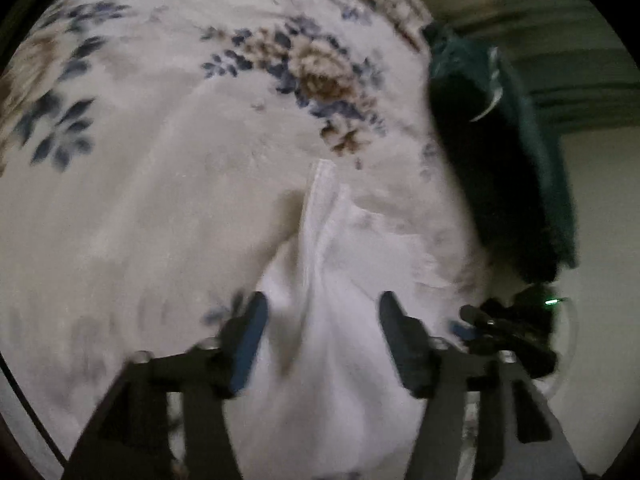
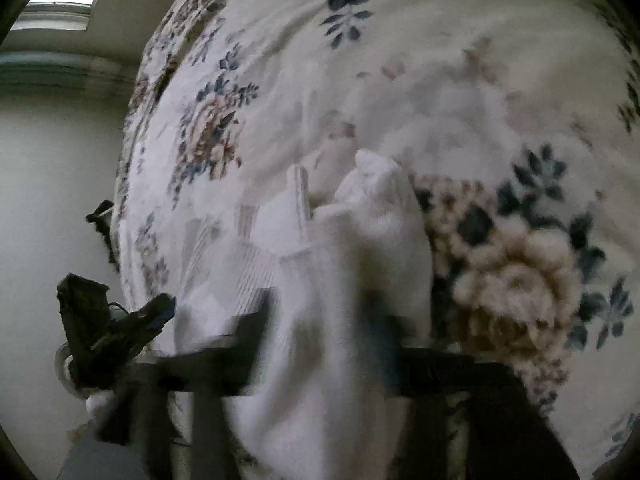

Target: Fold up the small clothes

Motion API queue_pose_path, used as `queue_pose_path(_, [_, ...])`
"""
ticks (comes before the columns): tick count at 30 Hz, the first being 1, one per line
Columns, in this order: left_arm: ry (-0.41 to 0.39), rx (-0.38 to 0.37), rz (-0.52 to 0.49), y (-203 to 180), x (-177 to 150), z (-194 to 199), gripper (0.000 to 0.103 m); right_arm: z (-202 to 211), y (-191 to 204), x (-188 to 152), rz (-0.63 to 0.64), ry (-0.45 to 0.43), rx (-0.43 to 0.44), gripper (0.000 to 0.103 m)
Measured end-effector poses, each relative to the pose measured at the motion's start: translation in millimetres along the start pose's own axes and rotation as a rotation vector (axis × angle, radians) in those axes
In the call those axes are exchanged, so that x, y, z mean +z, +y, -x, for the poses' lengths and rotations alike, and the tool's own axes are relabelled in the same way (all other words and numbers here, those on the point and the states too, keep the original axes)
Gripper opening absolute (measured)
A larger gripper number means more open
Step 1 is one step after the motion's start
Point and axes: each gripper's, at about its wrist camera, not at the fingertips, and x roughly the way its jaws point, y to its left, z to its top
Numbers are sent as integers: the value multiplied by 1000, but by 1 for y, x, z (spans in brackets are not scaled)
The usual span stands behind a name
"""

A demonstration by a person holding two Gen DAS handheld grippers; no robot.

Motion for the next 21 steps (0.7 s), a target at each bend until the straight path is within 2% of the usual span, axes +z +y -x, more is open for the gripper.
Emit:
queue_pose_path(2, [-30,-41,39,9,-27,20,59,13,-16,-9,-30,7,42,75])
queue_pose_path(6, [-50,-46,102,34,-99,39,59,16,-42,-20,-65,58,106,76])
queue_pose_path(9, [-10,-101,193,54,-148,18,59,6,-56,-22,-61,84,127,81])
queue_pose_path(11, [10,-159,252,60,-162,-7,59,-9,-64,-16,-74,112,171,82])
queue_pose_path(14, [14,-240,263,53,-164,-43,59,-35,-68,-6,-62,152,248,82])
queue_pose_path(17, [12,-258,251,45,-150,-78,59,-58,-69,3,-47,186,306,83])
queue_pose_path(21, [-55,-307,361,52,-137,-97,60,-84,-66,13,-23,230,359,89])
